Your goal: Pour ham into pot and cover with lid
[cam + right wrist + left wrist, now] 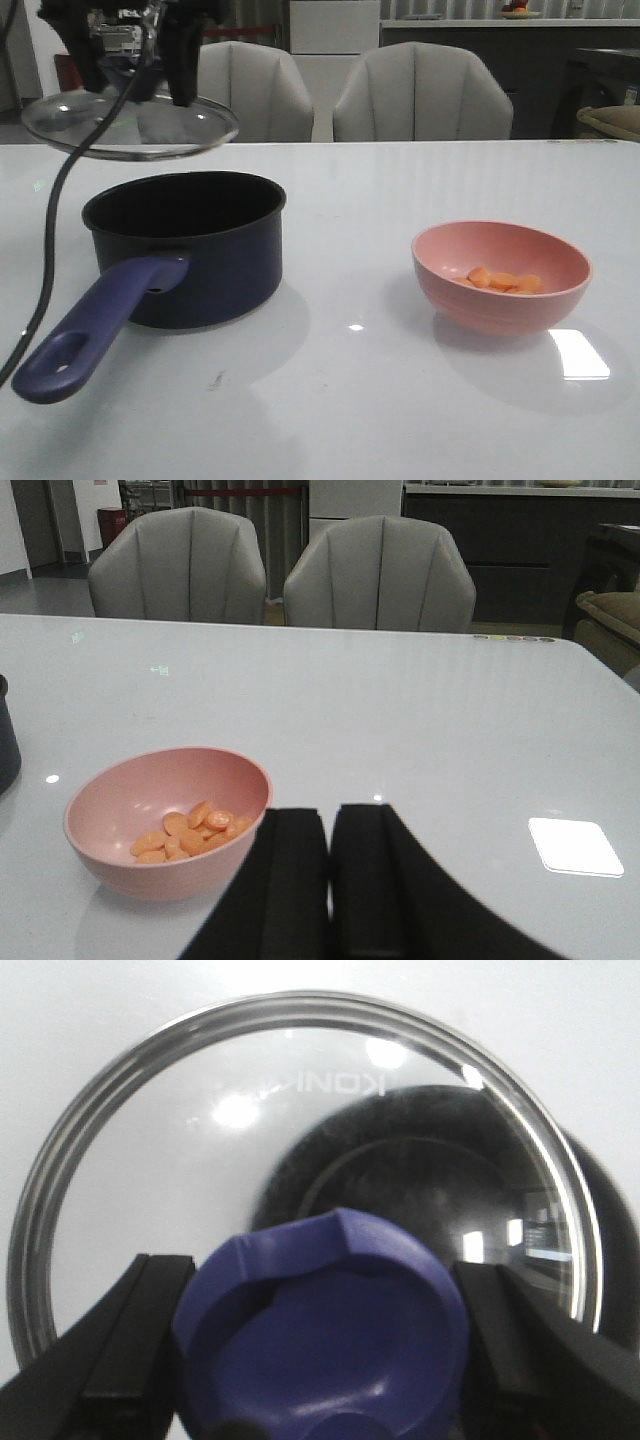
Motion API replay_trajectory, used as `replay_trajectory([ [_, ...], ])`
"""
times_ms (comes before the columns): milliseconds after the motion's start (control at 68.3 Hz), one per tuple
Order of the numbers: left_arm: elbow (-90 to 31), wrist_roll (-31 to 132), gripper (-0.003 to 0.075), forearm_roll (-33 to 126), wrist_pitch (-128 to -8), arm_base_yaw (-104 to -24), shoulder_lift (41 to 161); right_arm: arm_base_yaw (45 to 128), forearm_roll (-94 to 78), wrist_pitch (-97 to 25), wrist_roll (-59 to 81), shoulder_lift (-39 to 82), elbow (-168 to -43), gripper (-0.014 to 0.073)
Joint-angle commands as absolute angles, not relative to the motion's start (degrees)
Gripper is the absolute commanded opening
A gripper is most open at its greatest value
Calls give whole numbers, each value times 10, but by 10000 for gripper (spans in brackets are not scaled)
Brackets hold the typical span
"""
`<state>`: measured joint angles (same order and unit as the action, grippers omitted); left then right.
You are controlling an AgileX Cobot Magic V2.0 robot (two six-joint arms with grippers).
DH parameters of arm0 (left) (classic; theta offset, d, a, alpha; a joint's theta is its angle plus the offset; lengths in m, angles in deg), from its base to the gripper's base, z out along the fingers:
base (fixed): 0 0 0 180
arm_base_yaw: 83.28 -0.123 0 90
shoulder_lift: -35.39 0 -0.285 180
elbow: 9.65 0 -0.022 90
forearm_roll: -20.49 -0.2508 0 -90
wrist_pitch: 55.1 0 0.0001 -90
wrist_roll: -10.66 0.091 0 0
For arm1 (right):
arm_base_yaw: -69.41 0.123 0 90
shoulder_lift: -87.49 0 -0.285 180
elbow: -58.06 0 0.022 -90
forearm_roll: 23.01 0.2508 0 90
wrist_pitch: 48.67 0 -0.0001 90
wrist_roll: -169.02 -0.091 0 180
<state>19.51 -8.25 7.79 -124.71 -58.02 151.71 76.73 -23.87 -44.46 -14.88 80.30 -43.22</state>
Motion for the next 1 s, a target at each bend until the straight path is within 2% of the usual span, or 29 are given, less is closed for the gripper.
replay_trajectory([
  [0, 204, -52, 311, 48, -1238, -606, 1456, 765, -244, -491, -149, 814, -435, 171],
  [205, 120, -42, 311, 66, -1206, -698, 1394, 765, -244, -491, -149, 814, -435, 171],
  [337, 40, 3, 311, 146, -1154, -788, 1353, 765, -244, -491, -149, 814, -435, 171],
  [512, -52, 49, 311, 197, -1109, -864, 1343, 765, -244, -491, -149, 814, -435, 171],
  [776, -208, 77, 312, 231, -968, -878, 1346, 765, -244, -491, -149, 814, -435, 171],
  [981, -267, 77, 313, 239, -895, -878, 1347, 765, -244, -491, -149, 814, -435, 171],
])
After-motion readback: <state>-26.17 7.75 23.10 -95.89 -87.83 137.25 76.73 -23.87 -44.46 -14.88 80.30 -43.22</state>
